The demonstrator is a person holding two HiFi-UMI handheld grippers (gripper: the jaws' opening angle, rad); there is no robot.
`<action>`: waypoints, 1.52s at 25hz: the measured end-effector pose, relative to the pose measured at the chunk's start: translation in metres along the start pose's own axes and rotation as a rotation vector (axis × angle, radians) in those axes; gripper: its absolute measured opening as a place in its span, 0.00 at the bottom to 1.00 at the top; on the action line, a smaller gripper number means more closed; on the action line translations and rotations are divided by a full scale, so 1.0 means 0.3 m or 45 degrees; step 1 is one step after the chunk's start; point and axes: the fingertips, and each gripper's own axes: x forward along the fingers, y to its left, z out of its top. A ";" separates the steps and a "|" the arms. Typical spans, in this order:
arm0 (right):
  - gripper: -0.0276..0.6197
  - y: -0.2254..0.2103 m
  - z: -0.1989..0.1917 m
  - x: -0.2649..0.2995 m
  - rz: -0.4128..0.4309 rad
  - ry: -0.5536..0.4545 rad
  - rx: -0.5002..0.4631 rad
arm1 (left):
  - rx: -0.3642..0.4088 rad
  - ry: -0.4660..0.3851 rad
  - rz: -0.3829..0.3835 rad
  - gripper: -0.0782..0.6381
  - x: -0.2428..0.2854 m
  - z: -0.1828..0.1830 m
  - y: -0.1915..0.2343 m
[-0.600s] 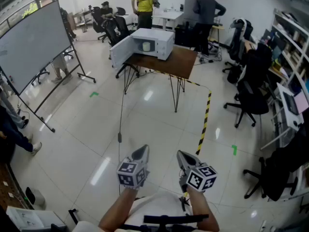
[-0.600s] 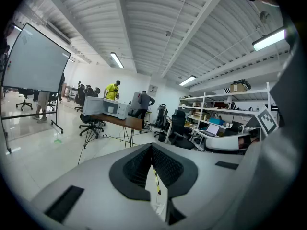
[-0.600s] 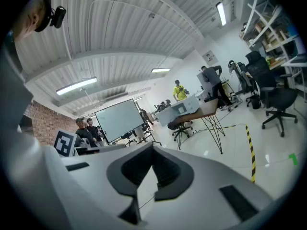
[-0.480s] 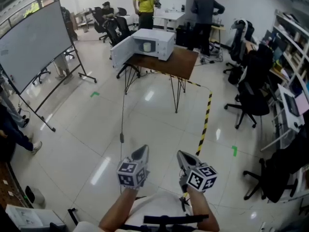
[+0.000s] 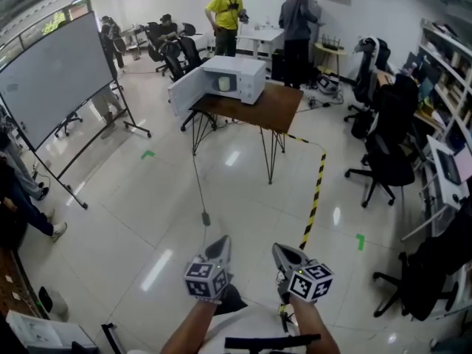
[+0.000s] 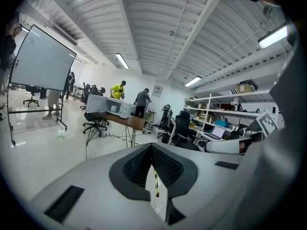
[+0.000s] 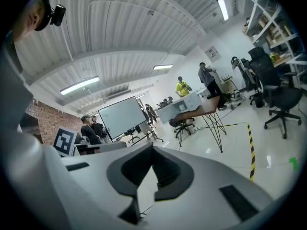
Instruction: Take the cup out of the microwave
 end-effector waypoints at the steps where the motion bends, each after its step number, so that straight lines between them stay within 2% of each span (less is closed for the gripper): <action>1: 0.06 -0.006 -0.004 0.001 0.009 0.012 0.002 | -0.005 0.003 0.004 0.11 0.005 -0.005 -0.008; 11: 0.06 -0.034 0.008 0.153 0.075 0.067 0.025 | -0.036 0.036 0.043 0.11 0.096 -0.006 0.066; 22: 0.06 -0.102 0.175 0.484 0.100 0.059 0.020 | -0.009 0.015 0.034 0.11 0.327 0.180 0.267; 33: 0.06 -0.201 0.376 0.771 0.032 0.021 -0.006 | 0.016 0.003 0.025 0.11 0.548 0.375 0.472; 38: 0.06 -0.216 0.425 0.909 0.021 0.012 -0.007 | 0.013 0.000 0.017 0.11 0.619 0.437 0.589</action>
